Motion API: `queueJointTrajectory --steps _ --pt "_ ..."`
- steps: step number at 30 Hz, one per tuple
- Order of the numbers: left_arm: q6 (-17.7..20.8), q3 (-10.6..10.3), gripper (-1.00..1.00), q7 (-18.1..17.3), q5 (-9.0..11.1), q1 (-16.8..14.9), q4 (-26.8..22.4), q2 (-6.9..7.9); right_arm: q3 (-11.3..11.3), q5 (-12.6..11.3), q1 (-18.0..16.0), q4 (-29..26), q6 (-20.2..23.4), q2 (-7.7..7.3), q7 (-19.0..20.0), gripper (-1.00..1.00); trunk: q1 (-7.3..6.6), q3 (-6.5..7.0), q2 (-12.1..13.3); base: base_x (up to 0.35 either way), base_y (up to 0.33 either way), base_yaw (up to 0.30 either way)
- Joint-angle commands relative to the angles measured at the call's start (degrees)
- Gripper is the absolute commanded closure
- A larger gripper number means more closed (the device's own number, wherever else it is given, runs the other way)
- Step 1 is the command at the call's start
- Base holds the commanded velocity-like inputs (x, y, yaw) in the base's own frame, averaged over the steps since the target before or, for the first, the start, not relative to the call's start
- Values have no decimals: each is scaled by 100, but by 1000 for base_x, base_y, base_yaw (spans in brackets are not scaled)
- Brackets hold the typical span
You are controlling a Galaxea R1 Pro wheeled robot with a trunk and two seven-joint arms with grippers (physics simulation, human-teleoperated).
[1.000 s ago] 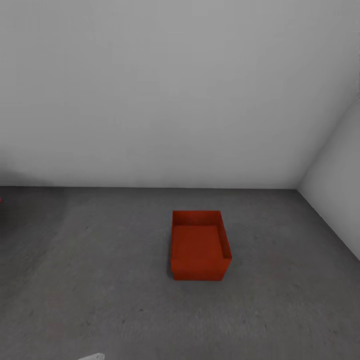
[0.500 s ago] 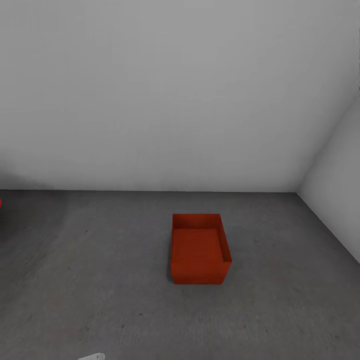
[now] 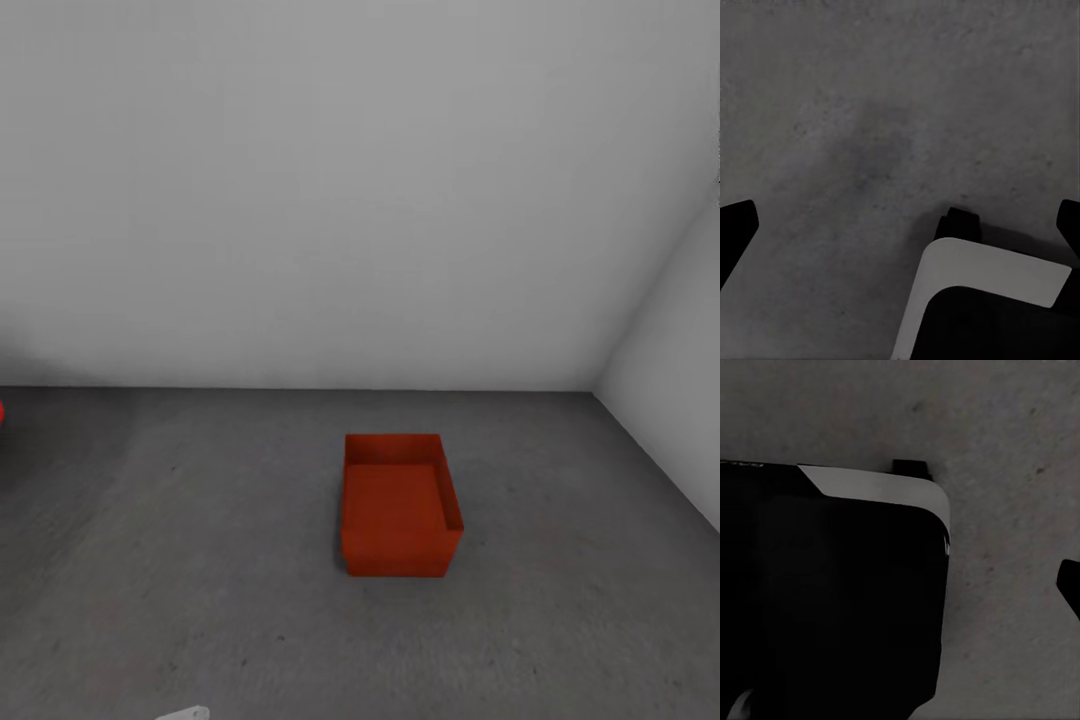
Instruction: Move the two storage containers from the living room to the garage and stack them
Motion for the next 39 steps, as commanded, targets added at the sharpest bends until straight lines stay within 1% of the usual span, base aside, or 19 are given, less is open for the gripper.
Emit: queueJointTrajectory --steps 1,10,21,29,39 --pt "-2 -24 -100 11 43 -2 -1 0 37 4 -7 19 -25 5 -14 -100 0 4 -3 0 0 0" --pt "-2 -24 -100 8 40 -2 -1 0 37 2 -6 19 12 12 138 -100 0 87 -3 0 0 0" --pt "-2 -24 -100 10 40 -2 0 0 37 -1 -4 19 15 -6 162 -100 0 187 -3 0 0 0" --pt "-2 -24 -100 10 40 -2 0 0 37 5 305 19 4 15 191 -100 0 260 -3 0 0 0" --pt "-2 -24 -100 11 40 -2 0 0 37 4 327 19 27 12 202 -100 0 352 -3 0 0 0"
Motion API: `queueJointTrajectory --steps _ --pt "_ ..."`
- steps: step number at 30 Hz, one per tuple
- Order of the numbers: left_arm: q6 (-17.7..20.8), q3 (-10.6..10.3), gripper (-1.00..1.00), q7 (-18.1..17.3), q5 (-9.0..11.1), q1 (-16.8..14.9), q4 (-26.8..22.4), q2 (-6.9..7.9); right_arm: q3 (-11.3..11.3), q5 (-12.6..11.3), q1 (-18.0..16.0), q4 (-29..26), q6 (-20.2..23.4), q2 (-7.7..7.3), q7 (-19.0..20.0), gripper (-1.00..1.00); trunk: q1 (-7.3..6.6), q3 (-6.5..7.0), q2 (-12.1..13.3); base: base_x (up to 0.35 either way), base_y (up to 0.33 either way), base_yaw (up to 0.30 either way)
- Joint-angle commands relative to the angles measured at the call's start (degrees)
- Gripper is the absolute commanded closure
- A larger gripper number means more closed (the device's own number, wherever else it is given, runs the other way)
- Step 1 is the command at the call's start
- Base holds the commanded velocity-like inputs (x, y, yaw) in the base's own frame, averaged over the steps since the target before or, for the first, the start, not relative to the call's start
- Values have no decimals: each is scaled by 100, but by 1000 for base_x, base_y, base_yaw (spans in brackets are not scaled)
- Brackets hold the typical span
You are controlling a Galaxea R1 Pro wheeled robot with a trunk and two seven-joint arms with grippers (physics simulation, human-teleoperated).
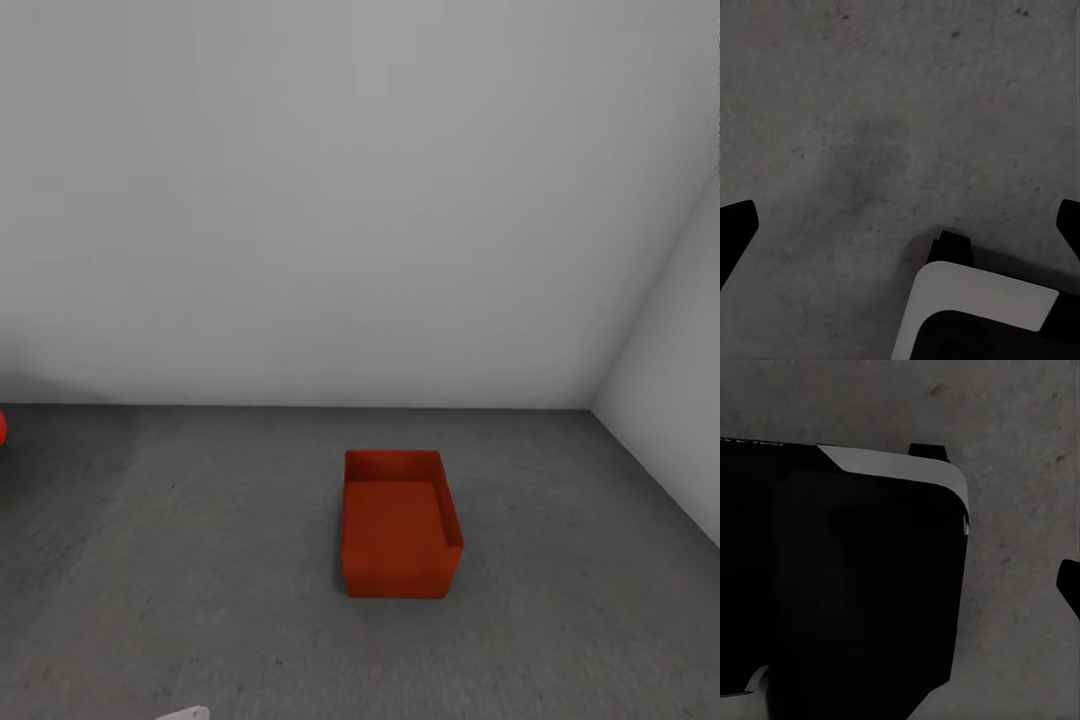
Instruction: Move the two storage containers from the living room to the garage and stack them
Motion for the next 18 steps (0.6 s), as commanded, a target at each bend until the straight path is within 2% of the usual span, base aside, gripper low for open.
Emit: queueJointTrajectory --steps 1,18 --pt "-2 -24 -100 12 43 -3 -1 0 37 4 -7 19 -28 1 -27 -100 0 4 -4 0 0 0" --pt "-2 -24 -100 9 43 -3 -1 0 37 4 -6 19 -39 -10 -35 -100 0 159 -4 0 0 0"
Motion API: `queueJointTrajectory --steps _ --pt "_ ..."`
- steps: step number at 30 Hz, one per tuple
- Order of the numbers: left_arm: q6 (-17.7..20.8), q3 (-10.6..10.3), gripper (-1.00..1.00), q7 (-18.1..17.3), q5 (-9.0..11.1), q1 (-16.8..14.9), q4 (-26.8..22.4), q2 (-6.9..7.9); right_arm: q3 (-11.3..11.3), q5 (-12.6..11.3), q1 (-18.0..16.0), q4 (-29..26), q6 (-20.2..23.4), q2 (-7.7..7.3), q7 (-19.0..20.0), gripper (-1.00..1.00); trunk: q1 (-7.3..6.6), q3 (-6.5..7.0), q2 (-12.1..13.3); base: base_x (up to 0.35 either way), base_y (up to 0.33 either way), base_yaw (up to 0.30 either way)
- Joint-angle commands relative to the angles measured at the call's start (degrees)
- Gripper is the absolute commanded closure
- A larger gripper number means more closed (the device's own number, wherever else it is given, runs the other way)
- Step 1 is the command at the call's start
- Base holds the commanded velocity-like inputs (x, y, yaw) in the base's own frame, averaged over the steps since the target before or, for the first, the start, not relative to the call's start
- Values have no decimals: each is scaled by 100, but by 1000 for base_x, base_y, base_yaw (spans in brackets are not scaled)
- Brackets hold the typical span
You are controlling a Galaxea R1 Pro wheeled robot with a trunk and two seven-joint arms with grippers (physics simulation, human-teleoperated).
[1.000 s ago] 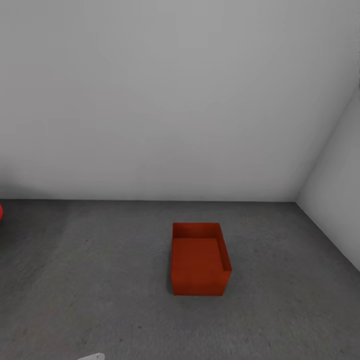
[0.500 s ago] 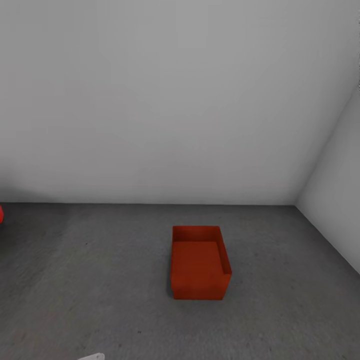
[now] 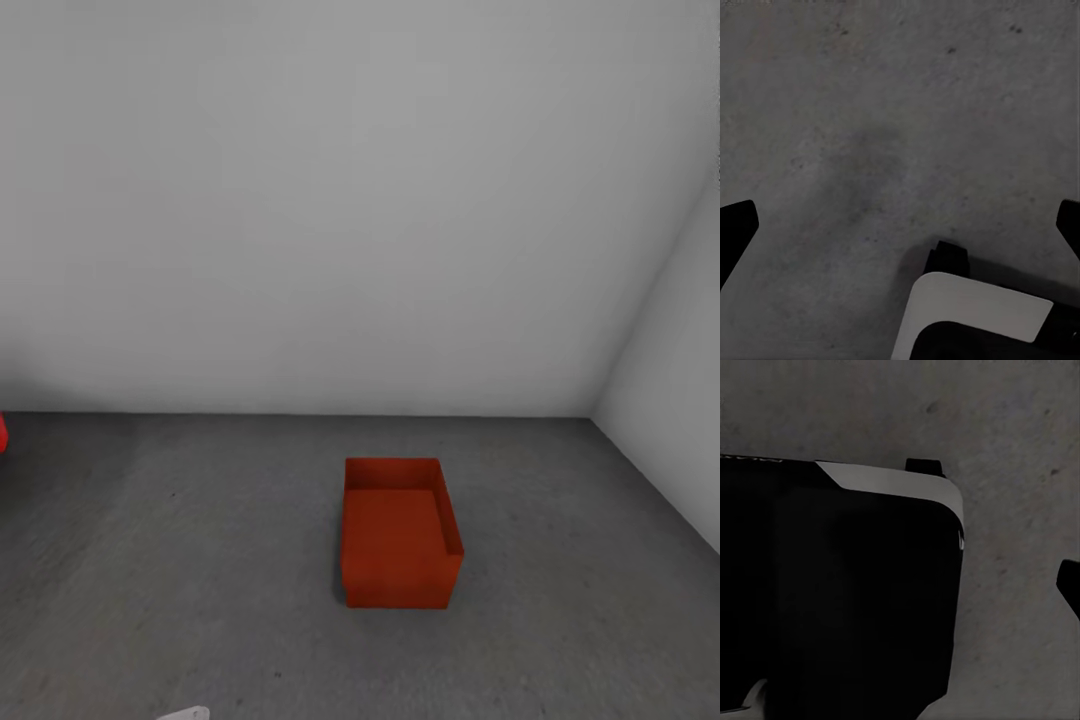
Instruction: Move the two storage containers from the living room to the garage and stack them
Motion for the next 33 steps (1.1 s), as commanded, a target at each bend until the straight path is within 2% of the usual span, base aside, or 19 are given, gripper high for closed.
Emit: queueJointTrajectory --steps 1,33 --pt "-2 -24 -100 13 43 -3 -1 0 37 6 -8 19 -28 -1 -20 -100 0 4 -4 0 0 0" --pt "-2 -24 -100 11 43 -3 -1 0 37 13 36 19 -89 -8 -21 -100 0 296 -4 0 0 0"
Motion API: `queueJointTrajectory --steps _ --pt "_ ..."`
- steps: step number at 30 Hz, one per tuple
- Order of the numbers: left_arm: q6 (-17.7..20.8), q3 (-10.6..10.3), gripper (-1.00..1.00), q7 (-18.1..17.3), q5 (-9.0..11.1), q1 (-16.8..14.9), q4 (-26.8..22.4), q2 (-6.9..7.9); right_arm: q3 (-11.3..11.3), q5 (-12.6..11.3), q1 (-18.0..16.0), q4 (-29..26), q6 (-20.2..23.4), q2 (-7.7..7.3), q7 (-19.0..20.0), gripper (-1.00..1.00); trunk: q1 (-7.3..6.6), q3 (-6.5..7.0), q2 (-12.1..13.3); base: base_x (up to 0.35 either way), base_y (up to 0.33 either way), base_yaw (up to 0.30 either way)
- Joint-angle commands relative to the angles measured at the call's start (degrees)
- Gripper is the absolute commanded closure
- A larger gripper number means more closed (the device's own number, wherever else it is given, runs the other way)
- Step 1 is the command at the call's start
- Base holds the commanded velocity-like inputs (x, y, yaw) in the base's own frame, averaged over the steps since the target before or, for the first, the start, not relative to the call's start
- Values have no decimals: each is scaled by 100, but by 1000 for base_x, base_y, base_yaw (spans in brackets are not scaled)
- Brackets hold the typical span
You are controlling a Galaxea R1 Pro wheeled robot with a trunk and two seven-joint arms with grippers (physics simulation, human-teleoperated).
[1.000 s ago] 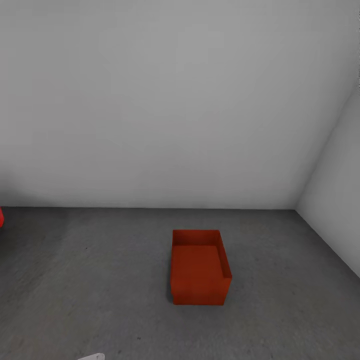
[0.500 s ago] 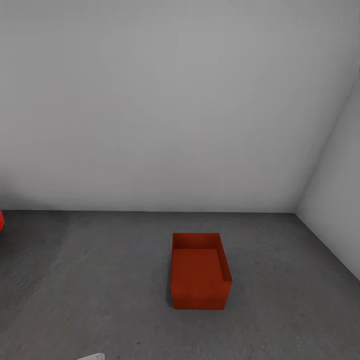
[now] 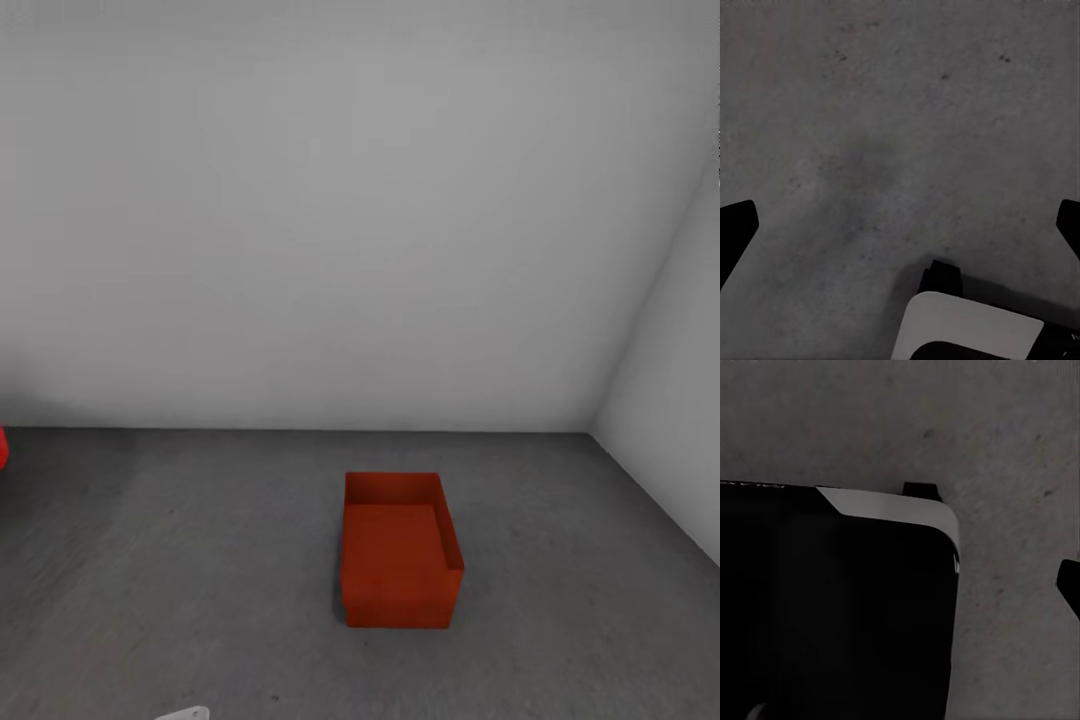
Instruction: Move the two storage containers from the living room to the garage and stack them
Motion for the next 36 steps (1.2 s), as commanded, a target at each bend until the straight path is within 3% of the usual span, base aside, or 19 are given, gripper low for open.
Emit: queueJointTrajectory --steps 1,19,22,27,36 --pt "-2 -24 -100 10 43 -3 -1 0 38 4 -8 17 -30 -6 -28 -100 0 3 -4 0 0 0" --pt "-2 -24 -100 12 43 -3 -1 0 20 -38 -8 10 -56 -43 -34 -100 0 168 -4 0 0 0" --pt "-4 -24 -100 9 38 -3 -1 0 15 -48 -8 9 -239 -52 -36 -100 0 195 -4 0 0 0" --pt "16 -9 -100 3 62 22 8 -152 15 -48 -8 9 -309 -52 -40 -100 0 241 -4 0 0 0" --pt "21 -3 -100 -8 93 903 13 -198 18 -47 -8 10 -316 -20 -35 -100 0 323 -4 0 0 0"
